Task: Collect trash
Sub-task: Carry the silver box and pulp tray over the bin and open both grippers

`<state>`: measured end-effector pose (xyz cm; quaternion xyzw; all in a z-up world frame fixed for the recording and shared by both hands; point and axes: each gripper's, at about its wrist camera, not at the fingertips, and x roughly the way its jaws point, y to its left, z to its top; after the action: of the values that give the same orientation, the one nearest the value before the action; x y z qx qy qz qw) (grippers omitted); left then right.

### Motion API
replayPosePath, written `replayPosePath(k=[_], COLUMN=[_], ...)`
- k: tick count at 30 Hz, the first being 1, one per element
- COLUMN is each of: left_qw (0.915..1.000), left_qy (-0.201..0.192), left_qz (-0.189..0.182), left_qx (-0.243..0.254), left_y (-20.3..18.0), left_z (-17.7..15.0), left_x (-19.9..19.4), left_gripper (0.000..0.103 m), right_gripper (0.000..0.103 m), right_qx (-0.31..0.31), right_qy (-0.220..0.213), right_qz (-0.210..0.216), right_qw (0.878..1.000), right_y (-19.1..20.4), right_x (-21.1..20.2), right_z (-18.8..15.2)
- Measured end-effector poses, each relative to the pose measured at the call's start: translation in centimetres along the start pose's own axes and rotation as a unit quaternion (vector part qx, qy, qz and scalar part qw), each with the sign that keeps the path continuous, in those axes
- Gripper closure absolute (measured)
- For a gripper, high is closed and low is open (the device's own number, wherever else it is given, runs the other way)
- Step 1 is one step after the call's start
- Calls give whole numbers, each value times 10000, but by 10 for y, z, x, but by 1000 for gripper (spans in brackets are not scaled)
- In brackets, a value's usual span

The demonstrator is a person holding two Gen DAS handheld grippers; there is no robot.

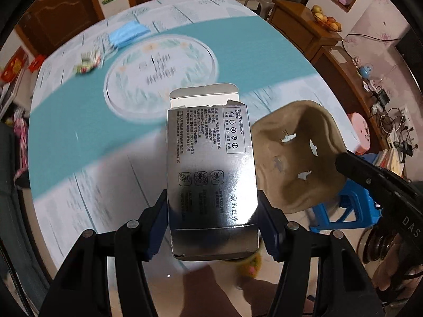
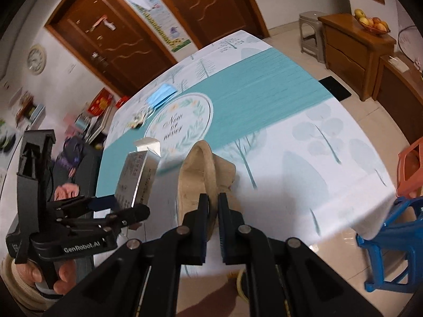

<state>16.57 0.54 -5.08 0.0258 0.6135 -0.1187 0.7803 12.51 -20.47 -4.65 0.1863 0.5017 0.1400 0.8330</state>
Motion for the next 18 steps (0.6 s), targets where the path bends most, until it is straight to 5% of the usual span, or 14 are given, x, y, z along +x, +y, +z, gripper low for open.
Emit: replayPosePath(k=[10, 18], left_qw=[9994, 9983], left_qy=[135, 550], left_qz=[65, 93], left_qx=[-317, -184], left_y=[-53, -86], left_z=[-98, -143], left_x=[-17, -1], left_gripper=[43, 43], right_gripper=[96, 96], right_qx=[-545, -310], right_qy=[399, 871], right_qz=[186, 171], right_qw=[9975, 9956], right_y=[-20, -50], right_x=[-53, -47], right_z=[-78, -129])
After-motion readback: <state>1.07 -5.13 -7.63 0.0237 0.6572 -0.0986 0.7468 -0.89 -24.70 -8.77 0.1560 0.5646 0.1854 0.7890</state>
